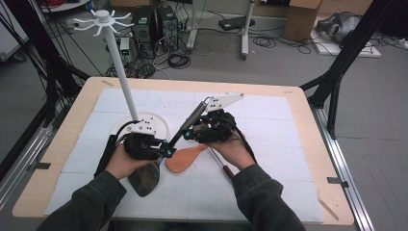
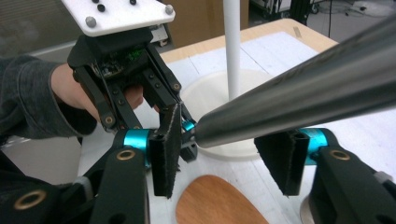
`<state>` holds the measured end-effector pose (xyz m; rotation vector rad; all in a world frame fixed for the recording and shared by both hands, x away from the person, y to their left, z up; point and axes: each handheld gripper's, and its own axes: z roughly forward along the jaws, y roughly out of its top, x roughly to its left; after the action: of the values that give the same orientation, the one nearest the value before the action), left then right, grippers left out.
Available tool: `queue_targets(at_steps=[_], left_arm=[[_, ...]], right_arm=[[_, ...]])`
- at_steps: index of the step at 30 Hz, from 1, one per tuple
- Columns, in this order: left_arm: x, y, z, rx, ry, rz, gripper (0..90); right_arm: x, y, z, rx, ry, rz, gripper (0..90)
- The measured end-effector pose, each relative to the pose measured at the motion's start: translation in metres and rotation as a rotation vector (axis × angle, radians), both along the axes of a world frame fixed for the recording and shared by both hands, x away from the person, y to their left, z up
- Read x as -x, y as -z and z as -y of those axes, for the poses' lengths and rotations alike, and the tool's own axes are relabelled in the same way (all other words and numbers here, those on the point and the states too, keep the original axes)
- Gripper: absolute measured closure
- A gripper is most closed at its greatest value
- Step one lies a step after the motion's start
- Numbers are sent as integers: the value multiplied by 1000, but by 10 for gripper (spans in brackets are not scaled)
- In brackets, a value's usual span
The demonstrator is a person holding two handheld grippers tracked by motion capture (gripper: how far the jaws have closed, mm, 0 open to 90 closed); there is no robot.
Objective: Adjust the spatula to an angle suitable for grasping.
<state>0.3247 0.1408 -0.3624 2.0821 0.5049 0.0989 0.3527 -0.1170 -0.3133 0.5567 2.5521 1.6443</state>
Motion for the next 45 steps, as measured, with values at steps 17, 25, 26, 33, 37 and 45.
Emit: queue_targets(at_steps=[17,25,26,33,37,45], left_arm=[[-1,-18,-7,185,83,-57,715],[1,-29,-10,171,107,-32,758],[1,-29,-10,171,107,-32,763],[4,-37,-10,179,130,-17,852],[4,-38,-10,174,137,-12,870],[4,-42,-18,185,101,1,870]], right_arm=[[4,-20,-12,-100,-125,-30,703],[4,-27,-19,-115,-176,-20,719],[5,-28,-20,-116,-179,-15,721],[6,-35,-22,-111,-179,7,707],[7,-36,-20,-115,-178,11,691],[15,-40,-10,-125,-164,41,611]])
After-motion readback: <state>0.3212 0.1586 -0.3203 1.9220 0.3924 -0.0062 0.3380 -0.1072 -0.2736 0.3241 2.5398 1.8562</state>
